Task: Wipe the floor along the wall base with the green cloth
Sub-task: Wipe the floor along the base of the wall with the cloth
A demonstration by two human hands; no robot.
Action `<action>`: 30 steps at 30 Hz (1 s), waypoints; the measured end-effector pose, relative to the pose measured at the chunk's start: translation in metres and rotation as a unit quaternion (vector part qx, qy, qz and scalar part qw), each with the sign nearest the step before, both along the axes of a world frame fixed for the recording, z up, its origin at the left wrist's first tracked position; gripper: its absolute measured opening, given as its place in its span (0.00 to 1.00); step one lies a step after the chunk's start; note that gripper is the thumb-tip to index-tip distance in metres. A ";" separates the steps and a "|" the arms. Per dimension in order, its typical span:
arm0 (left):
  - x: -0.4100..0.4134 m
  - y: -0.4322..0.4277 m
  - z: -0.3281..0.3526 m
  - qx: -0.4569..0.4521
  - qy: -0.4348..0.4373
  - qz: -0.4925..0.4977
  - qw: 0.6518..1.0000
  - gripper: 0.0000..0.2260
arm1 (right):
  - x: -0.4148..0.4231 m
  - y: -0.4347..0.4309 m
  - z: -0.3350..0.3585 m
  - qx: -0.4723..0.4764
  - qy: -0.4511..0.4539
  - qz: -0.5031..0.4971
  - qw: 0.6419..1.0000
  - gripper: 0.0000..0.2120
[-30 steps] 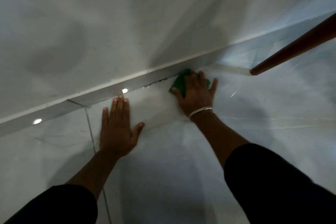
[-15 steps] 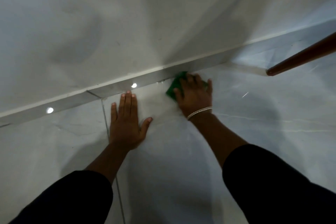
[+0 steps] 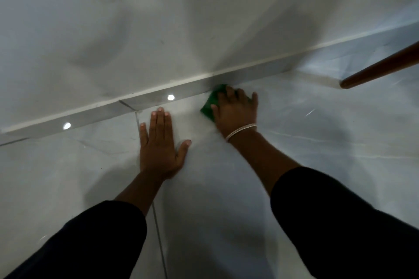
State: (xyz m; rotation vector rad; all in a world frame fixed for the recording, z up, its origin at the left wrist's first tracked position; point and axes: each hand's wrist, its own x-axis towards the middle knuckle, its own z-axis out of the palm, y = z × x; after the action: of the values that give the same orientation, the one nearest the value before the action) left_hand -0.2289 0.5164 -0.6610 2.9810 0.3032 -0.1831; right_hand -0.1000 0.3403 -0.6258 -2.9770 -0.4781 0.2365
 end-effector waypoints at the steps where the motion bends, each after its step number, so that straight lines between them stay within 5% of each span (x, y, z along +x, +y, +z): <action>1: -0.002 0.000 0.001 0.002 -0.002 0.000 1.000 0.40 | 0.010 -0.016 0.001 -0.007 0.009 -0.027 1.000 0.21; 6: -0.004 -0.002 0.001 0.003 -0.012 0.008 1.000 0.40 | 0.006 0.006 0.003 -0.006 0.008 -0.136 0.991 0.25; 10: -0.004 0.000 0.001 0.009 0.005 -0.005 1.000 0.41 | -0.039 0.077 0.005 0.036 0.048 -0.030 0.998 0.24; 14: -0.004 0.003 0.000 -0.002 0.004 0.004 1.000 0.40 | -0.019 0.034 -0.001 0.029 0.026 0.015 0.999 0.22; 18: -0.005 0.001 0.001 -0.004 0.000 0.006 1.000 0.40 | 0.011 -0.021 -0.002 0.017 0.016 -0.077 0.997 0.22; 22: -0.004 0.001 0.000 -0.004 -0.003 0.008 1.000 0.40 | 0.003 0.019 -0.004 0.026 0.022 -0.209 0.977 0.24; 26: -0.006 0.003 -0.001 0.006 0.009 -0.007 1.000 0.40 | -0.043 0.084 0.002 0.035 0.049 -0.106 0.992 0.27; 30: -0.006 0.003 0.000 -0.002 -0.001 0.006 1.000 0.40 | -0.028 0.047 -0.003 0.040 0.018 -0.027 0.999 0.23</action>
State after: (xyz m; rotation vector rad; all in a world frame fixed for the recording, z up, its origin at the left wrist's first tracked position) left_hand -0.2349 0.5195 -0.6615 2.9741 0.3199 -0.1804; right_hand -0.1283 0.3876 -0.6292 -2.8976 -0.3937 0.2604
